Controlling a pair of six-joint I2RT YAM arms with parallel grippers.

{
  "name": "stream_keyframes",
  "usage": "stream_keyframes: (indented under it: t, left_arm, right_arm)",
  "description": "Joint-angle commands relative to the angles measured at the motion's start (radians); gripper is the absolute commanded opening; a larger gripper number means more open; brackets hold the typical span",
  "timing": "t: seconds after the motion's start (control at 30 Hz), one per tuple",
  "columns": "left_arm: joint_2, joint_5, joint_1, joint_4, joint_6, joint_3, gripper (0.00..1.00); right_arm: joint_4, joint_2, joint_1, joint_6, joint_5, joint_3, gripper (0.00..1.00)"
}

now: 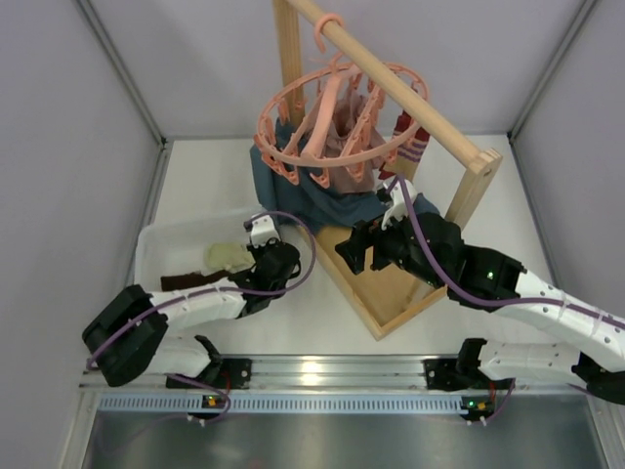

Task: Remove the socks clipped to the hanger

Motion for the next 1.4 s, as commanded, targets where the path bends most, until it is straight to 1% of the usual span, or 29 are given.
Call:
stream_keyframes:
  t: [0.0,0.1,0.13,0.27,0.4,0.47,0.5,0.57,0.6,0.67,0.7,0.73,0.77,0.8,0.83,0.9,0.93,1.03,1.17,1.23,1.27,1.37]
  left_arm:
    - [-0.137,0.081,0.003,-0.022,-0.107,-0.079,0.0]
    - [-0.247,0.095,0.003,-0.074,-0.137,-0.112,0.0]
    - [-0.269,0.092,0.003,-0.131,-0.147,-0.114,0.0]
    - [-0.352,0.008,0.003,-0.316,-0.262,-0.105,0.0]
    - [-0.418,-0.031,0.004,-0.334,-0.264,-0.109,0.0]
    - [-0.421,-0.043,0.003,-0.338,-0.261,-0.099,0.03]
    - [-0.417,-0.063,0.004,-0.338,-0.258,-0.086,0.09]
    - [-0.383,-0.058,0.024,-0.337,-0.239,-0.063,0.16]
    - [-0.368,-0.04,0.035,-0.338,-0.23,-0.036,0.28]
    - [-0.326,-0.02,0.068,-0.337,-0.204,-0.016,0.46]
    - [-0.315,-0.009,0.073,-0.335,-0.187,0.007,0.64]
    - [-0.308,-0.003,0.073,-0.335,-0.184,0.015,0.71]
    - [-0.302,0.007,0.073,-0.335,-0.183,0.021,0.83]
    - [-0.302,0.017,0.073,-0.335,-0.184,0.024,0.85]
    - [-0.3,0.05,0.073,-0.335,-0.189,0.039,0.96]
    - [-0.298,0.118,0.073,-0.335,-0.169,0.067,0.97]
    - [-0.303,0.186,0.073,-0.335,-0.157,0.082,0.97]
    - [-0.355,0.279,0.07,-0.335,-0.189,0.101,0.97]
    - [-0.452,0.29,0.049,-0.335,-0.213,0.089,0.93]
    - [-0.482,0.297,0.043,-0.332,-0.232,0.063,0.89]
    - [-0.51,0.316,0.043,-0.332,-0.241,0.05,0.88]
    - [-0.539,0.351,0.043,-0.318,-0.253,0.021,0.84]
  right_arm:
    - [0.009,-0.021,0.01,-0.002,-0.001,0.001,0.74]
    - [0.013,-0.018,0.01,0.0,-0.004,0.001,0.74]
    - [0.014,-0.017,0.009,0.003,-0.01,0.001,0.74]
    - [0.019,-0.015,0.01,0.007,-0.018,0.001,0.74]
    - [0.036,-0.014,0.01,0.013,-0.027,-0.009,0.74]
    - [0.036,-0.009,0.01,0.018,-0.029,-0.011,0.74]
    - [0.036,-0.006,0.01,0.019,-0.032,-0.012,0.74]
    - [0.039,-0.001,0.012,0.021,-0.039,-0.012,0.74]
    - [0.036,0.003,0.012,0.021,-0.046,-0.011,0.74]
    - [0.02,0.023,0.012,0.016,-0.069,0.004,0.74]
    - [-0.004,0.041,0.01,0.015,-0.091,0.03,0.75]
    - [-0.012,0.049,0.01,0.009,-0.11,0.044,0.75]
    - [-0.017,0.054,0.012,0.001,-0.128,0.056,0.76]
    - [-0.026,0.058,0.012,-0.016,-0.153,0.082,0.77]
    - [-0.041,0.063,0.012,-0.025,-0.161,0.095,0.82]
    - [-0.059,0.063,0.012,-0.045,-0.171,0.128,0.86]
    - [-0.066,0.055,0.012,-0.062,-0.171,0.136,0.88]
    - [-0.067,0.032,0.012,-0.095,-0.184,0.167,0.89]
    - [-0.028,0.006,0.012,-0.123,-0.228,0.202,0.88]
    - [-0.029,0.008,0.012,-0.137,-0.234,0.233,0.88]
    - [-0.043,0.011,0.013,-0.145,-0.227,0.274,0.88]
    - [-0.075,0.034,0.013,-0.157,-0.117,0.366,0.87]
